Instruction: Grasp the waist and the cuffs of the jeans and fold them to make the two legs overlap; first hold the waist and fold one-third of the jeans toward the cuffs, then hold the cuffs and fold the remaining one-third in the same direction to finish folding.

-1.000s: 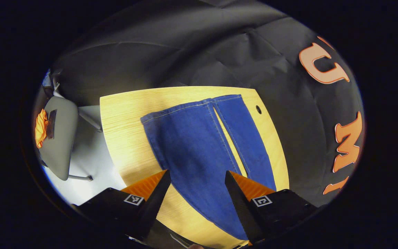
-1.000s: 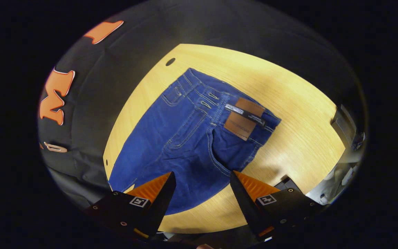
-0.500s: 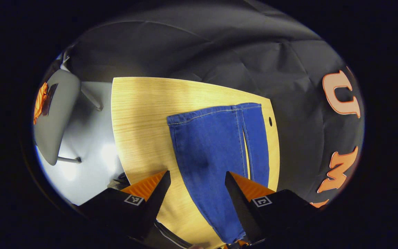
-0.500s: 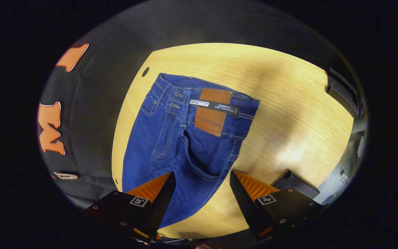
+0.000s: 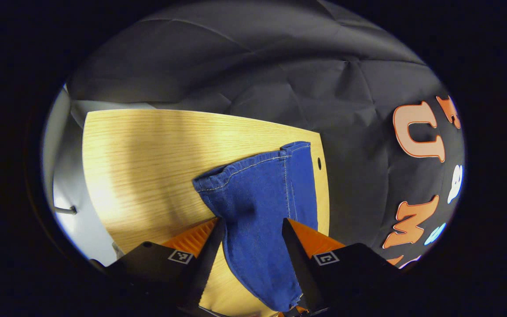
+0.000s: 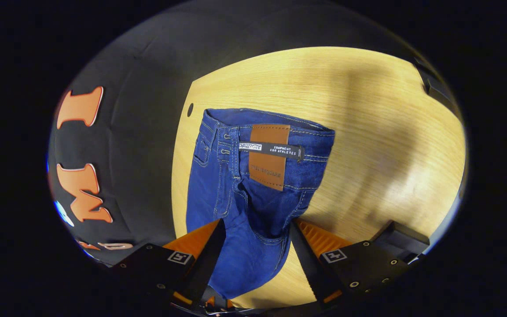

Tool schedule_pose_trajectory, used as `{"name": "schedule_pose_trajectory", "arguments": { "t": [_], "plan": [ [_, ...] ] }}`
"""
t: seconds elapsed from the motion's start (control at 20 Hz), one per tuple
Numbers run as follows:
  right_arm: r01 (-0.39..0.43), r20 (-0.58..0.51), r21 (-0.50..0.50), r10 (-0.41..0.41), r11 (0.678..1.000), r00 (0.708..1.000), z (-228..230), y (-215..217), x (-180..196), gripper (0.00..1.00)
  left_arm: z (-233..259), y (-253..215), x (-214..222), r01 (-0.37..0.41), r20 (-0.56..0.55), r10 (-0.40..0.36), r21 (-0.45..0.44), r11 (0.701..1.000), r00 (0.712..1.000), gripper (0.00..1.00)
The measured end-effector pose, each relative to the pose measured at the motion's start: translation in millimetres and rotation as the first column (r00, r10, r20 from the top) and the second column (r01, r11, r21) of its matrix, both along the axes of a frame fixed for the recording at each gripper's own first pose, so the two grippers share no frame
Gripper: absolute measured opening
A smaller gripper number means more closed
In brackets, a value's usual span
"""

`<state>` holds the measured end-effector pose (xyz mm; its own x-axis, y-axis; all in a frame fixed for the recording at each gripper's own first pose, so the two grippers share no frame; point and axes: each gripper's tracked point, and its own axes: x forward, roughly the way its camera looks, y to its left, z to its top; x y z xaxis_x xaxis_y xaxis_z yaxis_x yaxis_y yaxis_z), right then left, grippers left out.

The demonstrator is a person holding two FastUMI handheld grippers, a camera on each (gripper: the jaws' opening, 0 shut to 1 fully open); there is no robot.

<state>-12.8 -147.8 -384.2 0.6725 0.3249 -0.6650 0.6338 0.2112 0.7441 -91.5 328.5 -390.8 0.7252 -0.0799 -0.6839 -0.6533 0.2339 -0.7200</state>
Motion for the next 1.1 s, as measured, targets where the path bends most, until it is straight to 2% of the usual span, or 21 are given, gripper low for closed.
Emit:
{"name": "schedule_pose_trajectory", "arguments": {
  "t": [0.15,0.2,0.3,0.35,0.4,0.45,0.5,0.55,0.6,0.65,0.7,0.75,0.8,0.85,1.0,1.1],
  "plan": [
    [0.017,0.013,-0.006,-0.017,1.000,1.000,-4.6,7.8,7.0,0.83,-4.5,0.5,6.4,-0.004,0.007,0.004,0.000,1.000,1.000,0.81],
    [0.004,0.006,-0.021,-0.004,1.000,1.000,-6.6,8.2,7.2,0.81,-8.9,1.7,5.5,-0.006,-0.010,0.006,0.008,1.000,1.000,0.72],
    [-0.027,-0.023,-0.051,0.026,0.998,0.999,-11.3,10.7,4.1,0.69,-14.1,1.8,10.9,0.002,-0.020,-0.001,0.027,1.000,1.000,0.52],
    [-0.028,-0.043,-0.055,0.026,0.998,0.999,-14.4,10.2,3.3,0.60,-19.6,1.0,12.6,0.010,-0.039,-0.009,0.036,0.999,0.999,0.48],
    [-0.024,-0.062,-0.056,0.020,0.998,0.998,-21.5,12.4,5.4,0.54,-23.3,2.2,13.7,0.006,-0.051,-0.004,0.042,0.999,0.999,0.28],
    [-0.024,-0.069,-0.054,0.020,0.998,0.997,-20.6,10.6,3.2,0.40,-24.7,4.2,13.0,-0.002,-0.050,0.004,0.044,0.999,0.999,0.17],
    [-0.048,-0.087,-0.059,0.043,0.997,0.995,-22.9,12.0,-2.3,0.33,-25.0,4.8,14.6,0.001,-0.044,0.001,0.042,0.999,0.999,0.06],
    [-0.028,-0.100,-0.081,0.020,0.996,0.995,-28.2,12.7,5.0,0.24,-20.4,3.2,9.5,0.011,-0.043,-0.009,0.049,0.999,0.999,0.05],
    [-0.030,-0.101,-0.083,0.021,0.996,0.995,-21.5,12.7,0.7,0.24,-20.4,6.3,9.7,0.025,-0.054,-0.022,0.063,0.998,0.998,0.05],
    [-0.040,-0.100,-0.094,0.031,0.995,0.994,-19.6,13.3,1.2,0.30,-20.1,3.0,7.2,0.034,-0.072,-0.028,0.080,0.996,0.997,0.01],
    [-0.058,-0.095,-0.104,0.048,0.993,0.994,-17.1,12.6,0.0,0.25,-13.1,6.5,1.8,0.053,-0.086,-0.045,0.094,0.994,0.995,0.02],
    [-0.063,-0.090,-0.127,0.052,0.990,0.995,-17.4,10.7,-1.1,0.26,-17.8,6.4,7.2,0.060,-0.091,-0.050,0.106,0.993,0.995,0.02],
    [-0.014,-0.142,-0.122,-0.003,0.992,0.990,-24.0,3.2,-11.4,0.26,-16.0,3.3,9.8,0.065,-0.091,-0.056,0.099,0.993,0.994,0.02],
    [0.029,-0.150,-0.085,-0.042,0.996,0.988,-30.0,5.4,-3.8,0.07,-13.6,4.6,8.6,0.065,-0.096,-0.055,0.104,0.992,0.994,0.02],
    [0.005,-0.121,-0.084,-0.015,0.996,0.992,-18.6,8.3,-5.1,0.07,-3.1,5.0,5.7,0.064,-0.098,-0.052,0.118,0.991,0.994,0.02],
    [0.019,-0.112,-0.077,-0.028,0.997,0.993,-10.7,5.6,-7.1,0.07,8.4,7.4,3.6,0.053,-0.085,-0.042,0.122,0.991,0.995,0.02]
  ]
}}
